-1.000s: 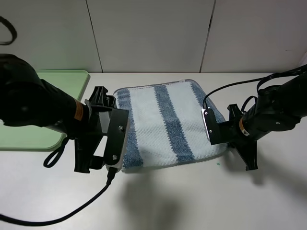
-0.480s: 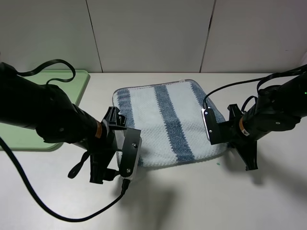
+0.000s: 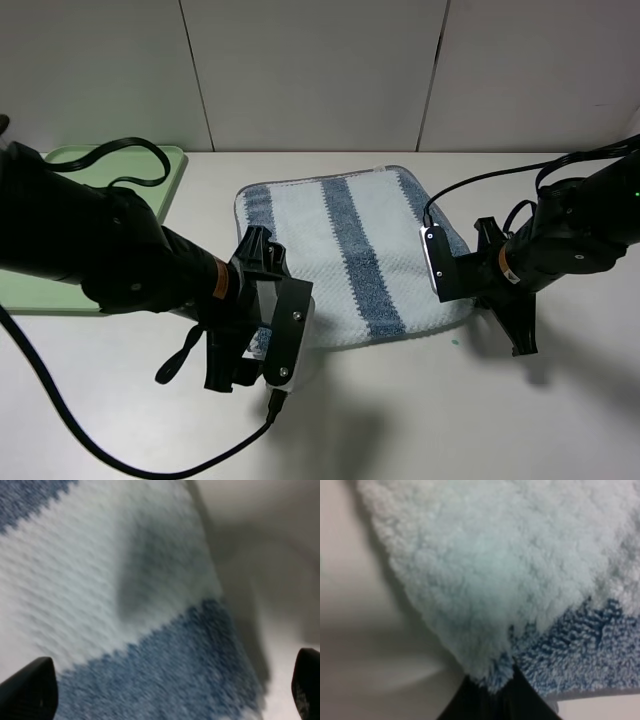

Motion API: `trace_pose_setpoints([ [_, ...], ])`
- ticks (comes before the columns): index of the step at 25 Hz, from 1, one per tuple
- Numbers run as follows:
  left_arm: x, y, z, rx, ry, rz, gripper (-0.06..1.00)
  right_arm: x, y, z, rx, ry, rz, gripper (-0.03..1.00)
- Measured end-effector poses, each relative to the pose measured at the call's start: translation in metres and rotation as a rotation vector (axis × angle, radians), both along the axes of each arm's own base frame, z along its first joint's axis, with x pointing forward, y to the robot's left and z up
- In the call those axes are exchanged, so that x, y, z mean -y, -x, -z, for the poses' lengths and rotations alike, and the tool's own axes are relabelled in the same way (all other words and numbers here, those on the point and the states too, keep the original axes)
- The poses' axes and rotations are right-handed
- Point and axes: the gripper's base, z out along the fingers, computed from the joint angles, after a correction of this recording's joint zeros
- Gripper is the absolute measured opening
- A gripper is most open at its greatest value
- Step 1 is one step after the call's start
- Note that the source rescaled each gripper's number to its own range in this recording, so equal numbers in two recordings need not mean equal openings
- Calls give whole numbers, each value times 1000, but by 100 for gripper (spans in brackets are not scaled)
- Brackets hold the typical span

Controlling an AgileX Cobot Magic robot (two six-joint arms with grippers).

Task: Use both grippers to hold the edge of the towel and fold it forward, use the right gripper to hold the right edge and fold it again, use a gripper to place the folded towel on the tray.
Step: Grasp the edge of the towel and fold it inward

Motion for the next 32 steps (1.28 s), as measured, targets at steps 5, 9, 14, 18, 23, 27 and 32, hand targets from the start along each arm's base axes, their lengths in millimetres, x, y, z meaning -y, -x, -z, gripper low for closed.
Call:
trace_pose_setpoints([
  [5,3,-2,-2,22,38,6,92,0,0,0,0,0,1,0],
  [9,4,-2,8,3,17,8,95,0,0,0,0,0,1,0],
  [14,6,-4,28,-32,-4,0,98,0,0,0,0,-4,5,0],
  [18,9,-5,30,-21,26,0,99,-1,0,0,1,-12,10,0],
  [23,10,-6,30,-31,41,-27,99,-1,0,0,2,-23,18,0],
  [27,10,-6,31,-47,44,-56,99,-2,0,0,3,-26,20,0],
  [32,9,-6,31,-52,43,-63,99,-2,0,0,4,-28,19,0],
])
